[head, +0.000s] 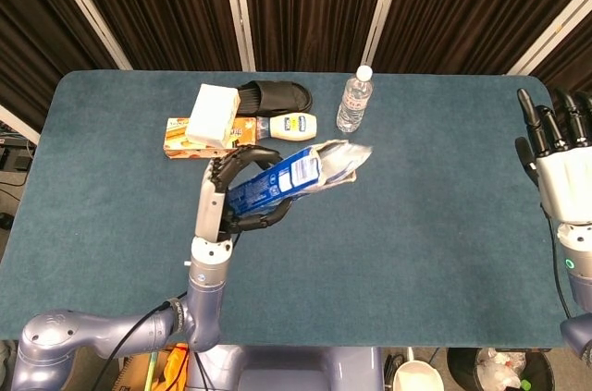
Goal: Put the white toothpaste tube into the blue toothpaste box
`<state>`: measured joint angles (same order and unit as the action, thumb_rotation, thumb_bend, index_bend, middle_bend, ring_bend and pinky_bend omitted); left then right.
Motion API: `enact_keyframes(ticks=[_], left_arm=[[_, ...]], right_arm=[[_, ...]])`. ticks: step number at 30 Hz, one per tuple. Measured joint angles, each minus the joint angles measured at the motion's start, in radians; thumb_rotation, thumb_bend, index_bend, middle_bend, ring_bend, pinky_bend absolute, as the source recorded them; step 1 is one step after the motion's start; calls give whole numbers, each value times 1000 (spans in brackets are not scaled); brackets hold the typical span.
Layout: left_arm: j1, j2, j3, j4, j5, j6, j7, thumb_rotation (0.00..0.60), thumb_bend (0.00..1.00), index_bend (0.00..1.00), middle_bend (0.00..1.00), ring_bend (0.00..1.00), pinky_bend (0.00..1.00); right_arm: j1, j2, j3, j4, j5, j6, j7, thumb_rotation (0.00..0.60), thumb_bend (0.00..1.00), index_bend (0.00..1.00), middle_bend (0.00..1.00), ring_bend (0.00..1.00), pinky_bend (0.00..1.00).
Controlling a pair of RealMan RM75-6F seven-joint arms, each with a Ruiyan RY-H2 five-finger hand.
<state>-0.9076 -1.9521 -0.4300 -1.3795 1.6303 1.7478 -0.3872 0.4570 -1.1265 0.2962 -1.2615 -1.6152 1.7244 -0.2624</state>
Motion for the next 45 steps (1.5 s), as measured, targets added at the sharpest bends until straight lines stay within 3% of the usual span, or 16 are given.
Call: enact_keyframes(ticks=[5, 7, 19, 30, 32, 35, 39, 45], left_arm=[[14, -2, 23, 23, -3, -9, -4, 600, 649, 419, 589, 571, 702], [22, -8, 33, 34, -12, -14, -6, 600, 674, 439, 613, 594, 726], [74, 4, 121, 92, -12, -52, 16, 600, 636, 420, 573, 565, 693], [204, 191, 323, 161, -36, -209, 162, 600, 557, 414, 559, 559, 676], [218, 203, 339, 164, -50, -237, 184, 600, 546, 410, 549, 554, 671], [243, 222, 373, 167, -80, -296, 246, 600, 508, 381, 509, 517, 607], [277, 232, 402, 168, -134, -371, 316, 600, 374, 266, 362, 338, 388], [308, 253, 411, 128, -212, -446, 426, 600, 273, 150, 184, 159, 152]], right_arm=[[-4, -1, 0, 3, 3, 1, 6, 600, 320, 47, 451, 222, 270], [-6, 0, 0, 3, 2, 3, 11, 600, 320, 47, 451, 222, 270], [-21, 6, 5, -5, 8, 21, 44, 600, 320, 47, 451, 222, 270], [-35, 17, 10, -91, -15, 60, 45, 600, 320, 47, 451, 222, 270], [-35, 18, 9, -104, -19, 60, 37, 600, 320, 47, 451, 222, 270], [-37, 19, 6, -129, -25, 59, 22, 600, 319, 47, 451, 222, 270], [-44, 19, 3, -159, -27, 58, 5, 600, 319, 47, 451, 222, 270], [-57, 8, -10, -177, -32, 55, -6, 600, 320, 47, 451, 222, 269]])
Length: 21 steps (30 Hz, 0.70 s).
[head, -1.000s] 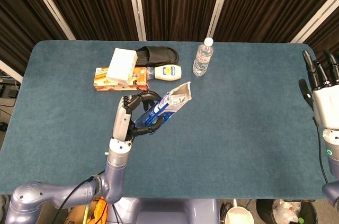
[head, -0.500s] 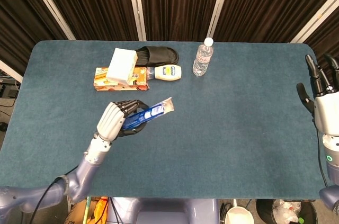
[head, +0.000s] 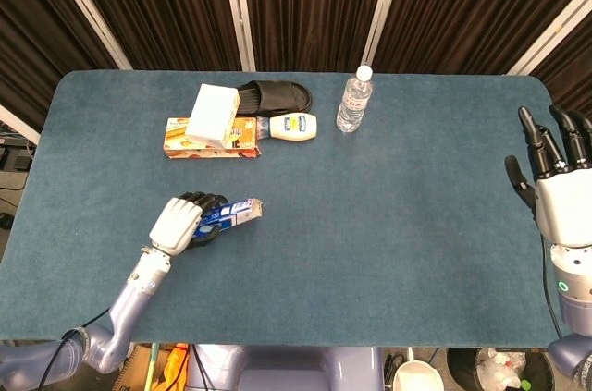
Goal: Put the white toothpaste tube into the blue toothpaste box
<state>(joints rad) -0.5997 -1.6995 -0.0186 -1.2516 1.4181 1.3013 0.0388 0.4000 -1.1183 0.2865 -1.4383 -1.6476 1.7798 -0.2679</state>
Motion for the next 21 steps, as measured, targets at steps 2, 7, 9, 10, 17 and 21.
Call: enact_keyframes(ticks=[2, 7, 9, 10, 17, 21], left_arm=[[10, 15, 0, -31, -25, -18, 40, 600, 263, 141, 160, 136, 131], [38, 71, -8, -138, -70, -32, 101, 600, 256, 116, 121, 130, 121], [52, 101, -14, -180, -74, -20, 109, 600, 256, 112, 118, 130, 121], [58, 115, -17, -196, -73, -11, 111, 600, 257, 111, 118, 130, 121], [122, 226, 12, -277, -5, 79, 108, 600, 257, 103, 119, 122, 120], [183, 315, 70, -319, 57, 146, 99, 600, 204, 81, 78, 86, 89]], right_arm=[[-4, -5, -5, -2, 0, -3, 0, 600, 319, 47, 451, 222, 266], [-24, -16, -27, -14, 2, -10, -1, 600, 320, 47, 440, 220, 228], [-38, -20, -39, -20, 8, -12, 2, 600, 319, 47, 431, 214, 221], [-45, -22, -44, -23, 11, -13, 3, 600, 319, 47, 427, 207, 217], [-130, -39, -123, -62, 47, -29, 21, 600, 319, 27, 315, 94, 157], [-202, -54, -189, -75, 68, -31, 38, 600, 320, 0, 204, 6, 64]])
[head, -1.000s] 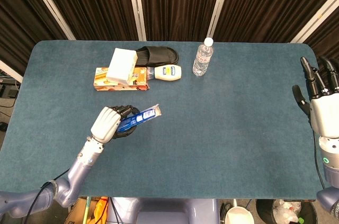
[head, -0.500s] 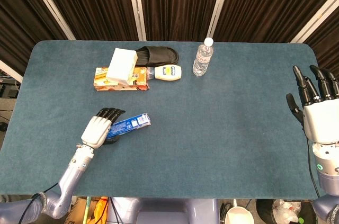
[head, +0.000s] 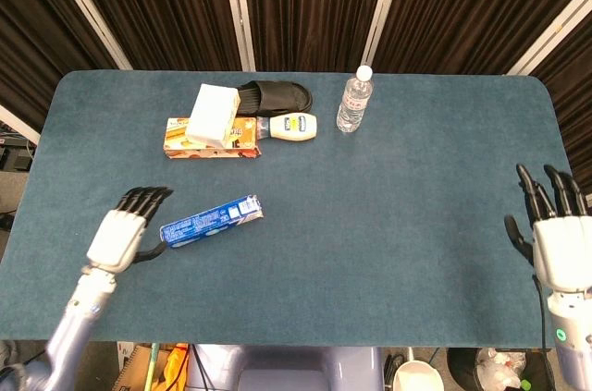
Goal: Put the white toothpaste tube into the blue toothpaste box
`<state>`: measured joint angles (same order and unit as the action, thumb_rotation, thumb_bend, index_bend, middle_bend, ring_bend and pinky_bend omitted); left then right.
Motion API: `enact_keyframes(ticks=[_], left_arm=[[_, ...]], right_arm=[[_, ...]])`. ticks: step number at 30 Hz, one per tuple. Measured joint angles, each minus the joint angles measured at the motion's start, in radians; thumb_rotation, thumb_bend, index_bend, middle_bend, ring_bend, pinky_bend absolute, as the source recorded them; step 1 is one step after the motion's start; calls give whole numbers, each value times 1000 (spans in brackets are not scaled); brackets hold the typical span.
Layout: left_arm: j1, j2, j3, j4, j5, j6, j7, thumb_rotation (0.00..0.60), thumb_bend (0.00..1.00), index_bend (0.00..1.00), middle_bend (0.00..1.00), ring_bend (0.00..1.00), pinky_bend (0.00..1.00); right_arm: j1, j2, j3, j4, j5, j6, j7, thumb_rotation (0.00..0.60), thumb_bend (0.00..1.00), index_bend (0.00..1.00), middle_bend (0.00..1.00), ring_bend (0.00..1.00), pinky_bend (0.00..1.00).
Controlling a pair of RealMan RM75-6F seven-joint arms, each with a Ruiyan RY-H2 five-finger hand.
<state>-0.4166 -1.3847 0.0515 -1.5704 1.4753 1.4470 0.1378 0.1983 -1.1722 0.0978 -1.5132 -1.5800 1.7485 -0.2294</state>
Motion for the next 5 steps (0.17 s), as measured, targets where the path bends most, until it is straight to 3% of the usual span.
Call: enact_keyframes(ticks=[5], left_arm=[[73, 88, 75, -17, 90, 85, -12, 600, 81, 39, 20, 16, 29]], right_arm=[[-80, -11, -73, -28, 50, -25, 35, 600, 320, 0, 46, 0, 0]])
